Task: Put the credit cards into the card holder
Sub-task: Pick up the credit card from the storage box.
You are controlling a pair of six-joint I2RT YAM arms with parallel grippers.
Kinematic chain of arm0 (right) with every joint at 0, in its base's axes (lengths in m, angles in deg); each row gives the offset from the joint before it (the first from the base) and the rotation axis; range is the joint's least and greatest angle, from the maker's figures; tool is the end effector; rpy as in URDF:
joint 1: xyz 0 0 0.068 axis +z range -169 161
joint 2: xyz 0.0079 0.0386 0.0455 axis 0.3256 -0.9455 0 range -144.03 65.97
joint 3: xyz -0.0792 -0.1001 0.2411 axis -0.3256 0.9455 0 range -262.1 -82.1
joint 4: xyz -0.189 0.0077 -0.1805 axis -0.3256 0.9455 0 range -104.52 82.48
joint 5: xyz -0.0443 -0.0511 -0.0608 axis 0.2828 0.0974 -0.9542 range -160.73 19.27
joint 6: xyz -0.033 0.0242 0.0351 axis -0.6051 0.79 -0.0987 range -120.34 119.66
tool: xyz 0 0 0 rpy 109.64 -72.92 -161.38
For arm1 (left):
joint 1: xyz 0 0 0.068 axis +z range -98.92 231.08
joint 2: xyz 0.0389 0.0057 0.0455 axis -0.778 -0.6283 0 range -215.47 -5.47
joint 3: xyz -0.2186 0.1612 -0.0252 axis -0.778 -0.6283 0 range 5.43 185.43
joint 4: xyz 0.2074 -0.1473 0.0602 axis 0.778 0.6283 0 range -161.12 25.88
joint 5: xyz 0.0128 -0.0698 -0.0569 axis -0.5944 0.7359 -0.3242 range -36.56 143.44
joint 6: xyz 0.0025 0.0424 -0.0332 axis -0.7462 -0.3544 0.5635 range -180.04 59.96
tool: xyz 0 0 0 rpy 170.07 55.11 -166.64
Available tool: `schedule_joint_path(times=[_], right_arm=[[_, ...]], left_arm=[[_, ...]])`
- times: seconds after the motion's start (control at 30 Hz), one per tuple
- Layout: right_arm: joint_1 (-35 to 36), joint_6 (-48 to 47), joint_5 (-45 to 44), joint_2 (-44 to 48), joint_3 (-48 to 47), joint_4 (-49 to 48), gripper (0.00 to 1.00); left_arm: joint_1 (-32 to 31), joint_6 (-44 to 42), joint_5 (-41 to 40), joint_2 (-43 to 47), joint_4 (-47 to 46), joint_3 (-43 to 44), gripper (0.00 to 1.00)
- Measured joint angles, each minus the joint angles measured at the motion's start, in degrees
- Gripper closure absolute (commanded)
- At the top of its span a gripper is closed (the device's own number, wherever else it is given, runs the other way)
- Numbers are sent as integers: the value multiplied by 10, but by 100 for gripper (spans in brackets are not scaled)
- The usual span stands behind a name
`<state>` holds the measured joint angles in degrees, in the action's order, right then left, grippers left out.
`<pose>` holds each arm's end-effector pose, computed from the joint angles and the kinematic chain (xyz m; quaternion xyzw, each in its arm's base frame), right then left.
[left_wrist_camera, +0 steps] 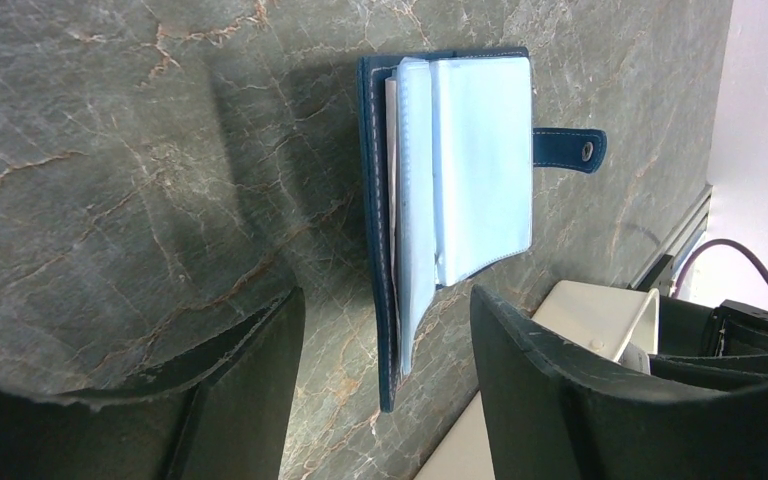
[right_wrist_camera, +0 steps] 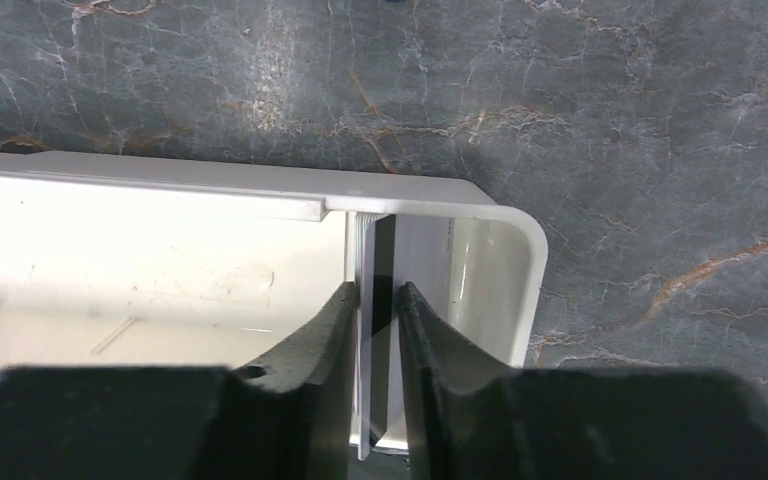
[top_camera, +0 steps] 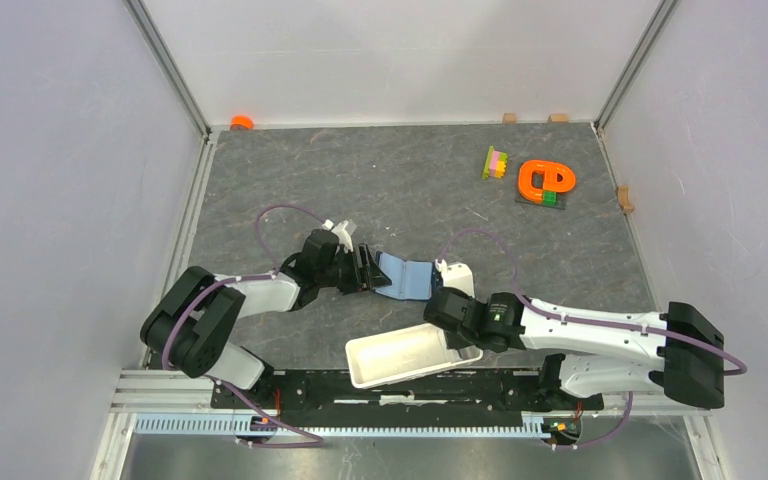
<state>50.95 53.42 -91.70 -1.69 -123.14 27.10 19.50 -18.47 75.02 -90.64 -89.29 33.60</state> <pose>0.0824 0.1886 0.2019 -0.1020 0.9609 0.0793 0.2451 0.2189 -0.1500 0.1366 0.0033 0.8897 -0.3884 0.2401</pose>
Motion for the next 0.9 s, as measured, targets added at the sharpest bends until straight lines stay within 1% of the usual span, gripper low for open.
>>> schedule_joint_path(times=[0.13, 0.2, 0.37, 0.47, 0.5, 0.73, 0.9], right_arm=[[0, 2, 0, 6, -2, 3, 86], [0, 2, -2, 9, -4, 7, 93], [-2, 2, -3, 12, -11, 12, 95], [-2, 2, -6, 12, -23, 29, 98], [-2, 2, -8, 12, -28, 36, 100], [-2, 0, -44, 12, -87, 102, 100], [-11, -22, -69, 17, -119, 110, 100]], left_arm=[[0, 0, 1, -3, -2, 1, 33], [0, 0, 1, -4, -3, 1, 33], [0, 0, 2, -6, -4, 2, 34], [0, 0, 2, -6, -4, 2, 36], [1, 0, 2, -7, -3, 2, 36], [13, -9, 1, -12, -1, 9, 36], [21, -14, 1, -21, 1, 17, 41]])
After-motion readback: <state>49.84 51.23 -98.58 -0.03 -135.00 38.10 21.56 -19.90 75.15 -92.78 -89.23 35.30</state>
